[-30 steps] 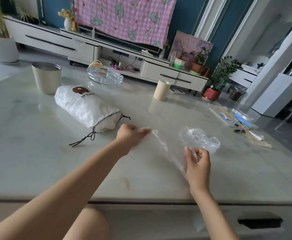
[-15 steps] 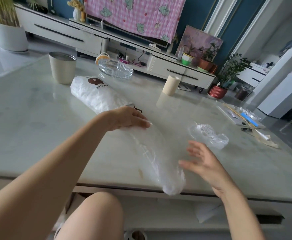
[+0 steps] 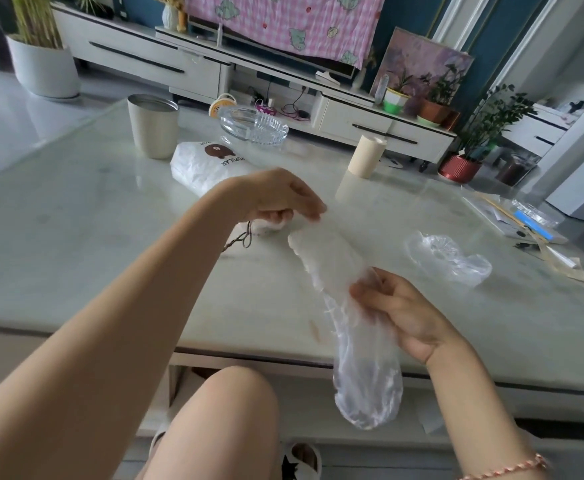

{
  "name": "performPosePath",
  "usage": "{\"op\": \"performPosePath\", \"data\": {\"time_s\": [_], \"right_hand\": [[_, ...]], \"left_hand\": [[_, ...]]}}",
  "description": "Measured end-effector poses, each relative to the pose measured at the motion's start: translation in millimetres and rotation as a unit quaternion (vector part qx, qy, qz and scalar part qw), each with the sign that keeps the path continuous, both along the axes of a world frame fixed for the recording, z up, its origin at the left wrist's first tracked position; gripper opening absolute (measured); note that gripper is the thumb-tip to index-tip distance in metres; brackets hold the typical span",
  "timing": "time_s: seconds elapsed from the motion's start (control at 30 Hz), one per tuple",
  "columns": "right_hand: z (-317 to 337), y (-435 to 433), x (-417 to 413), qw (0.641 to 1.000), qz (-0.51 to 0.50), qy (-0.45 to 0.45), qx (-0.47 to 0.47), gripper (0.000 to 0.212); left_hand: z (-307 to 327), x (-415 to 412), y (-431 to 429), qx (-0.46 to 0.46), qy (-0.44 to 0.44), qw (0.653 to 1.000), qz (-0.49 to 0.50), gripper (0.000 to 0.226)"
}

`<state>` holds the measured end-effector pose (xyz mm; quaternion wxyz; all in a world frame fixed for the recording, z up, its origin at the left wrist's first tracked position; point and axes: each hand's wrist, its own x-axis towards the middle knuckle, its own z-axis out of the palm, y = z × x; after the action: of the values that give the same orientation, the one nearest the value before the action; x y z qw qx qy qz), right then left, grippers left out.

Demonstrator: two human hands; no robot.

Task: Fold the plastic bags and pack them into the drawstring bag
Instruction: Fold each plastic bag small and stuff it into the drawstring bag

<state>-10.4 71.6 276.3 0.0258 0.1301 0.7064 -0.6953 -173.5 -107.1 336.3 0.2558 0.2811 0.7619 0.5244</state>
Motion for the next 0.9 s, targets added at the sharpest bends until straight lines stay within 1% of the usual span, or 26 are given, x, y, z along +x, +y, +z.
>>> {"op": "performPosePath", "data": {"time_s": [0.03, 0.07, 0.1, 0.13, 0.17, 0.2, 0.23, 0.3, 0.37, 0.43, 0.47, 0.6, 0.63, 0.7, 0.73, 0.77, 0.83, 0.9], "right_hand": [[-2, 0, 2, 0.999, -0.023, 0.008, -0.039, 0.072], [-3, 0, 2, 0.995, -0.051, 0.021, -0.079, 0.063], [-3, -1, 3, 0.99, -0.077, 0.038, -0.112, 0.049], [-3, -2, 2, 0.984, -0.101, 0.056, -0.135, 0.035], [-3, -7, 1, 0.979, -0.116, 0.068, -0.152, 0.027], [-4, -8, 0, 0.976, -0.124, 0.08, -0.16, 0.027], [-4, -11, -2, 0.974, -0.125, 0.09, -0.165, 0.032], [-4, -17, -5, 0.973, -0.12, 0.1, -0.172, 0.043], [-4, -20, -7, 0.973, -0.111, 0.107, -0.17, 0.049], [-3, -21, -8, 0.978, -0.089, 0.113, -0.153, 0.046], [-2, -20, -9, 0.979, -0.081, 0.117, -0.147, 0.044], [8, -14, -12, 0.977, -0.054, 0.1, -0.178, 0.044], [9, -12, -14, 0.98, -0.069, 0.091, -0.166, 0.042], [9, -10, -18, 0.98, -0.135, 0.081, -0.126, 0.029], [8, -9, -19, 0.976, -0.167, 0.08, -0.117, 0.022], [7, -8, -20, 0.972, -0.186, 0.082, -0.121, 0.019], [9, -5, -20, 0.968, -0.188, 0.095, -0.136, 0.021], [11, -3, -18, 0.975, -0.151, 0.099, -0.128, 0.025]], "left_hand": [[1, -1, -1, 0.038, -0.015, 0.999, 0.029, 0.017], [2, 0, 0, 0.053, -0.031, 0.998, 0.031, 0.027], [1, 3, 3, 0.041, -0.045, 0.998, 0.006, 0.039], [-1, 7, 7, 0.009, -0.056, 0.998, -0.035, 0.055], [-5, 14, 10, -0.032, -0.069, 0.994, -0.081, 0.073], [-9, 20, 14, -0.061, -0.082, 0.987, -0.123, 0.086], [-15, 23, 19, -0.066, -0.099, 0.981, -0.155, 0.087], [-22, 30, 28, -0.017, -0.117, 0.979, -0.164, 0.062], [-28, 31, 37, 0.022, -0.089, 0.989, -0.113, 0.04], [-33, 30, 43, 0.03, -0.057, 0.995, -0.07, 0.03], [-35, 31, 44, 0.023, -0.049, 0.996, -0.07, 0.026], [-36, 34, 43, -0.018, -0.024, 0.993, -0.113, 0.017], [-36, 34, 43, -0.015, -0.026, 0.993, -0.11, 0.016], [-36, 32, 41, -0.005, -0.033, 0.995, -0.097, 0.013], [-34, 31, 39, 0.001, -0.043, 0.995, -0.095, 0.012], [-34, 30, 37, 0.008, -0.057, 0.993, -0.099, 0.012], [-33, 27, 34, 0.021, -0.079, 0.991, -0.108, 0.012], [-34, 26, 33, 0.024, -0.078, 0.992, -0.1, 0.012]]}}
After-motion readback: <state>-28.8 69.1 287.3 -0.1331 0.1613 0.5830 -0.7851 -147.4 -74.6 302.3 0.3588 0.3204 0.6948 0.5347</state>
